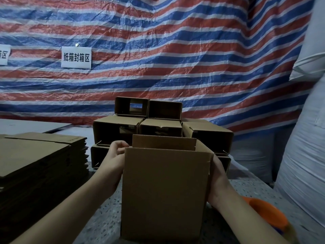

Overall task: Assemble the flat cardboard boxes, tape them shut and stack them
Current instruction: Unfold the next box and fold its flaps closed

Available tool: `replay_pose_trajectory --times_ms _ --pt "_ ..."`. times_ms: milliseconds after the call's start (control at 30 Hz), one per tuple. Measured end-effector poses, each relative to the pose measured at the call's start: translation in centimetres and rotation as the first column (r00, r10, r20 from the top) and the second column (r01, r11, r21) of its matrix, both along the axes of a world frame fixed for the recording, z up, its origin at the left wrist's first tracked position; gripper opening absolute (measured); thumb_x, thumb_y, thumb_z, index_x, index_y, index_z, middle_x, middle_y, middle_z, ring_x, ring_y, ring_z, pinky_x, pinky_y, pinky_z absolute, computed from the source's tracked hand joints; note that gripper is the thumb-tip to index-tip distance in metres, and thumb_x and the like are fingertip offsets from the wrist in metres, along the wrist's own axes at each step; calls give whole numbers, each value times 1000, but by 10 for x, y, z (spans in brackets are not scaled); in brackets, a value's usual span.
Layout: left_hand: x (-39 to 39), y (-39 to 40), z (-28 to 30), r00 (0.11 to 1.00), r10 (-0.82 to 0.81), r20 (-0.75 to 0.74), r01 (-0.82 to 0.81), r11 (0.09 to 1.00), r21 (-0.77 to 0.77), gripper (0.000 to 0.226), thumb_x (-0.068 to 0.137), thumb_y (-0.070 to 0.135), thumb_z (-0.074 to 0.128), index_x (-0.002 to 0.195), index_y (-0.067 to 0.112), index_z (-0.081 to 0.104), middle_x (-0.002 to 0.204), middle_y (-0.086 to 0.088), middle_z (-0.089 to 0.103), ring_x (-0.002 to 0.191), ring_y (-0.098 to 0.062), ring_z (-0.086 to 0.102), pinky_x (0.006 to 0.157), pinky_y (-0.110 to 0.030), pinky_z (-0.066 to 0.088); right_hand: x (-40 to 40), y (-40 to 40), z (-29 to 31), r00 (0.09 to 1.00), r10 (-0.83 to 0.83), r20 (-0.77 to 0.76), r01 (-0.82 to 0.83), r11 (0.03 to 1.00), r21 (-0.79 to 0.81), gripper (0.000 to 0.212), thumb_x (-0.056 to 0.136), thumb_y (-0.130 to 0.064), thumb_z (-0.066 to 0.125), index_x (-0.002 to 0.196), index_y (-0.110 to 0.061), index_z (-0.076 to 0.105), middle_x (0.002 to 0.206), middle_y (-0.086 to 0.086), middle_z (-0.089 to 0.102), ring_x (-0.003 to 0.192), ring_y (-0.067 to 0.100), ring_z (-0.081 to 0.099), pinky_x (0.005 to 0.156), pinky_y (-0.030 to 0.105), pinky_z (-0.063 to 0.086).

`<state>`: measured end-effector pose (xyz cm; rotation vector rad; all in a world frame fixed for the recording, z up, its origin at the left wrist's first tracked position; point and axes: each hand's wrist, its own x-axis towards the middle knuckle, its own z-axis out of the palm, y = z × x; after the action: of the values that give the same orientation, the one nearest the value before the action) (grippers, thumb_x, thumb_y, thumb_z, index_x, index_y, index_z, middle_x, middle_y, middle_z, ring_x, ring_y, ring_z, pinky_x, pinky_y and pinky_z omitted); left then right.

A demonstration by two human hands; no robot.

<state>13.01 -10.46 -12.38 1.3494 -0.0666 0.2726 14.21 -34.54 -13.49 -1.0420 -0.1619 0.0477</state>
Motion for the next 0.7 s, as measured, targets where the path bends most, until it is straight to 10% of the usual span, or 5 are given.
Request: replay_pose_trajectory --times_ms 400,700 --pt "-12 5 11 998 -61 -33 65 982 175 39 73 53 67 77 16 78 65 -7 70 52 -14 65 46 -21 48 4 -3 7 996 73 60 -68 995 -78 36 76 -54 64 77 -23 82 76 3 75 69 16 74 53 29 57" --pt "-13 4 8 996 -84 -10 85 981 175 29 83 46 64 74 22 79 67 -5 71 54 -13 67 47 -19 48 3 -3 8 998 60 -16 -60 997 -51 42 77 -56 63 74 -20 83 78 7 77 66 20 75 51 28 57"
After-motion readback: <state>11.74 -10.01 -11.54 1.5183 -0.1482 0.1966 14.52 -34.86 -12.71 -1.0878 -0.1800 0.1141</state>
